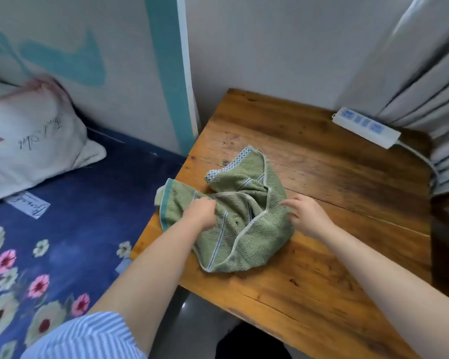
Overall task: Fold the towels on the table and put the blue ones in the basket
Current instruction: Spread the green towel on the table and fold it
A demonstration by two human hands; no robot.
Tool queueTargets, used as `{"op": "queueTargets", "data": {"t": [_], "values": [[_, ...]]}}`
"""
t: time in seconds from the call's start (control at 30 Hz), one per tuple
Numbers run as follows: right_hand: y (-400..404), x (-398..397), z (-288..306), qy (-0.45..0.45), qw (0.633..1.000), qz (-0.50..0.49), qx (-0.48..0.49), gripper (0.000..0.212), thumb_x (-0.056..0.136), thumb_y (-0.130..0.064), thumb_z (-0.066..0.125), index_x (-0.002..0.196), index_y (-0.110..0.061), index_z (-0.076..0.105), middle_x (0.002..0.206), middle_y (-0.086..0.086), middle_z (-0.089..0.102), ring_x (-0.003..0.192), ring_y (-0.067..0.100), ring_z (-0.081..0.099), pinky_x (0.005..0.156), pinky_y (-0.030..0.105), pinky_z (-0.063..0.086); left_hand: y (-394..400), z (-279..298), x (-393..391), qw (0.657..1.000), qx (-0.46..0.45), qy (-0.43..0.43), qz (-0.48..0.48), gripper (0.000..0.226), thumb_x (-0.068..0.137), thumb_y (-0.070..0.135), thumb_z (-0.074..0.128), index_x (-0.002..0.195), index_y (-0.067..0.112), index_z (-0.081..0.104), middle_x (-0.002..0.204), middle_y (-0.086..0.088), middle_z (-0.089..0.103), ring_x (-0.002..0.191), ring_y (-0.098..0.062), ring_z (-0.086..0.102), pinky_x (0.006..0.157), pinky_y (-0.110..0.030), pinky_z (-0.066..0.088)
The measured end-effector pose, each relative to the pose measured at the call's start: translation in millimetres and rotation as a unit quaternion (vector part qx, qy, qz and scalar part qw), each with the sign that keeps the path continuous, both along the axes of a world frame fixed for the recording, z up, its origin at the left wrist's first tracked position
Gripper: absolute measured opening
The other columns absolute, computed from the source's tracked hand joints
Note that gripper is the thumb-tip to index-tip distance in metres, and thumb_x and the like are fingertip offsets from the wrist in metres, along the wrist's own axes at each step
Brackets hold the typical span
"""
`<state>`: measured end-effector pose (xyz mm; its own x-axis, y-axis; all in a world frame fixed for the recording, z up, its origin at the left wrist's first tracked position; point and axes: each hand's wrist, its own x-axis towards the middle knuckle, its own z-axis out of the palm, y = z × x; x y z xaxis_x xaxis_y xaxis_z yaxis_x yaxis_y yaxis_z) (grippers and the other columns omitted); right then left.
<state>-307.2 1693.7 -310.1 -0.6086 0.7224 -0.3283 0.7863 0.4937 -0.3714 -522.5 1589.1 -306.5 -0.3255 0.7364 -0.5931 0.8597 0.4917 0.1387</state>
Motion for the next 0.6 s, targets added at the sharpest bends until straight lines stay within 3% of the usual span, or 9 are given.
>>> {"op": "queueTargets", "data": {"t": [0.1, 0.17, 0.23, 0.33, 0.43, 0.5, 0.53, 0.6], "values": [[-4, -21, -20, -0.064, 0.986, 0.145, 0.041, 0.061, 0.084, -0.006, 0.046, 0.139, -0.028, 0.033, 0.148, -0.002, 0.032, 0.137, 0.02, 0.023, 0.11, 0.043, 0.025, 5, -27, 1, 0.997, -0.006, 0.057, -0.043, 0.045, 0.091, 0.015, 0.048, 0.134, 0.01, 0.038, 0.139, -0.009, 0.039, 0.129, -0.026, 0.037, 0.103, -0.04, 0.039], [-8, -28, -31, -0.118, 0.971, 0.2, 0.046, 0.066, 0.084, -0.008, 0.046, 0.142, -0.03, 0.024, 0.149, -0.004, 0.029, 0.14, 0.019, 0.016, 0.111, 0.05, 0.015, 0, -43, 6, 0.994, -0.023, 0.066, -0.078, 0.056, 0.091, 0.025, 0.051, 0.141, 0.013, 0.027, 0.148, -0.007, 0.028, 0.138, -0.024, 0.024, 0.108, -0.041, 0.03], [-6, -28, -39, -0.151, 0.962, 0.219, 0.053, 0.059, 0.084, -0.008, 0.045, 0.138, -0.027, 0.032, 0.137, 0.0, 0.045, 0.134, 0.021, 0.026, 0.11, 0.053, 0.012, -4, -54, 10, 0.992, -0.03, 0.083, -0.086, 0.056, 0.093, 0.026, 0.048, 0.143, 0.019, 0.024, 0.147, -0.006, 0.03, 0.136, -0.025, 0.028, 0.108, -0.041, 0.028], [-3, -7, -44, -0.154, 0.957, 0.236, 0.076, 0.036, 0.081, -0.002, 0.044, 0.109, -0.018, 0.059, 0.11, -0.001, 0.059, 0.115, 0.021, 0.041, 0.109, 0.05, 0.015, -14, -61, 14, 0.983, 0.003, 0.135, -0.121, 0.037, 0.096, 0.018, 0.037, 0.132, 0.023, 0.043, 0.129, -0.006, 0.05, 0.119, -0.027, 0.046, 0.101, -0.037, 0.033], [-8, 20, -38, -0.08, 0.964, 0.224, 0.119, 0.025, 0.073, 0.003, 0.055, 0.091, -0.011, 0.066, 0.094, 0.002, 0.065, 0.103, 0.021, 0.054, 0.103, 0.046, 0.027, -23, -59, 15, 0.973, -0.01, 0.157, -0.167, 0.034, 0.096, 0.016, 0.036, 0.125, 0.021, 0.052, 0.124, -0.005, 0.05, 0.12, -0.024, 0.041, 0.102, -0.036, 0.031], [-12, 43, -36, 0.038, 0.969, 0.157, 0.188, 0.021, 0.055, 0.008, 0.073, 0.069, -0.006, 0.067, 0.071, 0.006, 0.067, 0.077, 0.025, 0.065, 0.082, 0.045, 0.046, -29, -51, 19, 0.969, -0.036, 0.151, -0.192, 0.032, 0.094, 0.018, 0.038, 0.121, 0.015, 0.056, 0.123, -0.007, 0.048, 0.119, -0.025, 0.039, 0.098, -0.035, 0.034], [-16, 56, -35, 0.09, 0.966, 0.114, 0.214, 0.023, 0.05, 0.01, 0.076, 0.063, -0.005, 0.065, 0.063, 0.006, 0.065, 0.067, 0.026, 0.065, 0.074, 0.04, 0.047, -33, -45, 23, 0.97, -0.055, 0.137, -0.195, 0.033, 0.093, 0.019, 0.038, 0.119, 0.012, 0.056, 0.122, -0.008, 0.048, 0.118, -0.026, 0.04, 0.095, -0.036, 0.037], [-23, 81, -35, 0.124, 0.963, 0.055, 0.234, 0.018, 0.055, 0.009, 0.073, 0.062, -0.005, 0.064, 0.061, 0.007, 0.063, 0.062, 0.029, 0.064, 0.071, 0.034, 0.037, -39, -39, 31, 0.972, -0.099, 0.094, -0.191, 0.034, 0.091, 0.022, 0.038, 0.115, 0.007, 0.057, 0.12, -0.012, 0.052, 0.114, -0.028, 0.048, 0.09, -0.037, 0.043]]}}
